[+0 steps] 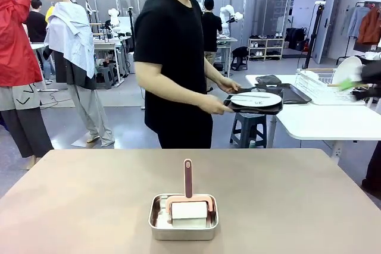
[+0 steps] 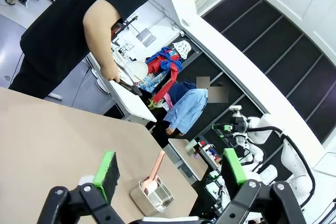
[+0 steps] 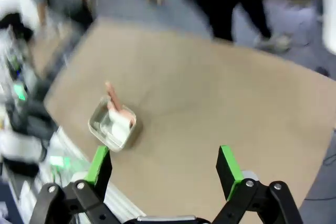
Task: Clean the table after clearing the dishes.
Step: When the right (or left) Handle tray is removed, use the right hand (or left hand) to clean the right (or left) side of the table with the Lint Roller.
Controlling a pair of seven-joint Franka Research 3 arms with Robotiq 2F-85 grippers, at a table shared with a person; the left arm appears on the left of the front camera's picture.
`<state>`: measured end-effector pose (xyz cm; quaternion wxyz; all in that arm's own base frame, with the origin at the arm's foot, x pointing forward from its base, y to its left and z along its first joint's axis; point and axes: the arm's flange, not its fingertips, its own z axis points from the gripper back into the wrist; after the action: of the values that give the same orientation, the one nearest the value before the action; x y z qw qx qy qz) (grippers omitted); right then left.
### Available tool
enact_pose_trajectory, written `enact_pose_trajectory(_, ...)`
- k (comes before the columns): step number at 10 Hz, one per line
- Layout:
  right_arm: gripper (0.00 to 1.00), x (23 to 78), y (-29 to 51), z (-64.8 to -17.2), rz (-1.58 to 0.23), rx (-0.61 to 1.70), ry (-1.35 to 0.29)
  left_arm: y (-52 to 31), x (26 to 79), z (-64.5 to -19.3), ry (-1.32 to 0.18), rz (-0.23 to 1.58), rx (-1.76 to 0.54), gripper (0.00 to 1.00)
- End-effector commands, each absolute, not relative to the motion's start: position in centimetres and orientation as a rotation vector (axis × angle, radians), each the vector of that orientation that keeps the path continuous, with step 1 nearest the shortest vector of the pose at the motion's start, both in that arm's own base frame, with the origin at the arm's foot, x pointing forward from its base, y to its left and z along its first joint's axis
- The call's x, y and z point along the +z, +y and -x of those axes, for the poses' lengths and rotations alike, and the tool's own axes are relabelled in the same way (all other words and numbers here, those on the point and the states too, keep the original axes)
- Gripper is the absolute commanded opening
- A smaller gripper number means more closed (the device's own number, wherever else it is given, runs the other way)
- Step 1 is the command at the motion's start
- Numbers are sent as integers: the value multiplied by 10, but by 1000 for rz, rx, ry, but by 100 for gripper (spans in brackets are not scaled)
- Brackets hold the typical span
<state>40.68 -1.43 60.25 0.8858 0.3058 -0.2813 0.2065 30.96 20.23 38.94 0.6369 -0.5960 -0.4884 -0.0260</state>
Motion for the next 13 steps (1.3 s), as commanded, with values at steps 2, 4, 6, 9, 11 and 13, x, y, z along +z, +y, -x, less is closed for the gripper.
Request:
enact_pose_trajectory(2,100,574,60,-474,-451,671,-373,202,391,-305,-1116,1374,-70,100)
enact_pose_trajectory(4,100,539,113,-495,-417,753,-276,202,391,-305,-1116,1374,-70,100)
enact_pose_trajectory(6,100,516,148,-499,-384,837,-219,202,391,-305,-1116,1374,-70,100)
enact_pose_trajectory(9,100,506,140,-497,-417,824,-227,202,391,-305,-1116,1374,-70,100)
enact_pose_trajectory(11,100,506,140,-497,-417,824,-227,202,391,-305,-1116,1374,-70,100)
enact_pose_trajectory(13,100,506,140,-497,-417,824,-227,202,391,-305,-1116,1374,-70,100)
